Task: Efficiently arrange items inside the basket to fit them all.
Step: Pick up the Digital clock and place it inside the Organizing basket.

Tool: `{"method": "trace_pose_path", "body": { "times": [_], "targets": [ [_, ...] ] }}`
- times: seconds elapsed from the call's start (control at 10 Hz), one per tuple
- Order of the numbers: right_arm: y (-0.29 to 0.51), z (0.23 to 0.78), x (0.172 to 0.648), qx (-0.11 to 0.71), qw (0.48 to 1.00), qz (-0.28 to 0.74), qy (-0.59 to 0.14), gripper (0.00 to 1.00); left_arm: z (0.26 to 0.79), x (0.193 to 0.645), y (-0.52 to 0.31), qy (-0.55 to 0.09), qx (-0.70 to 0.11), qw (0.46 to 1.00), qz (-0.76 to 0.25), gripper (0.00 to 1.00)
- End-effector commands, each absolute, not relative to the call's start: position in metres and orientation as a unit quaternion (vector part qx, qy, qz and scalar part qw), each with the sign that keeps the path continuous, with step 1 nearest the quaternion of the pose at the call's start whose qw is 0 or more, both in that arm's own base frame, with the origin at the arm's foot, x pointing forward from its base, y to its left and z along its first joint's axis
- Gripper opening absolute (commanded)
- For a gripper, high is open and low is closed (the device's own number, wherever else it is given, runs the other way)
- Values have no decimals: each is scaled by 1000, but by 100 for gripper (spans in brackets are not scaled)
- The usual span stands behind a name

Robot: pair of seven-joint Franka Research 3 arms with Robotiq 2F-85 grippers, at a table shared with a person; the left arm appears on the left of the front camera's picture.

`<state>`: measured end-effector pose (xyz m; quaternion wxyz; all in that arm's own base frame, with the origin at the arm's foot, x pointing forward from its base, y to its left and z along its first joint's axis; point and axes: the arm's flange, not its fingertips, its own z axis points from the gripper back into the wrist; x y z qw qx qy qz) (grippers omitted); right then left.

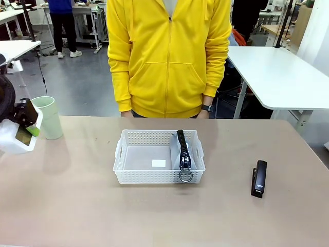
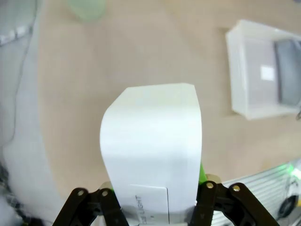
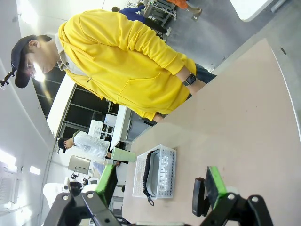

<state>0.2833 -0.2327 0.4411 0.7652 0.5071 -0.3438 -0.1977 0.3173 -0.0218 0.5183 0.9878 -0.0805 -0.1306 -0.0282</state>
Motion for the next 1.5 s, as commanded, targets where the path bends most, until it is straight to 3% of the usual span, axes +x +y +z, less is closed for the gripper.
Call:
{"method": "trace_pose_path", "body": {
  "times": [0.0,0.2,0.3,0.4,0.7,0.8,1.0,1.4],
  "targets": [
    [-234,443,286,513,759,-196,-351,100,467,292,-30,-233,-109,912,-320,0],
    [-234,443,286,513,759,-196,-351,100,467,298,-47,-223,-103,902,-357,0],
    [-234,443,286,513,759,-196,-351,100,468,308,-50,-157,-120,930,-309,0],
    [-234,443,286,513,759,-196,-351,100,525,327,-60,-190,-61,943,-268,0],
    [-234,443,286,513,759,-196,-351,100,525,327,-60,-190,-61,943,-268,0],
    [-234,443,286,513,759,-196,-351,100,519,331,-60,-187,-75,937,-286,56],
    [-234,443,286,513,759,-196,-351,100,549,330,-114,-213,-2,945,-247,51],
    [-234,443,286,513,759,-196,-351,100,521,402,-240,-197,11,889,-414,51]
  ]
}}
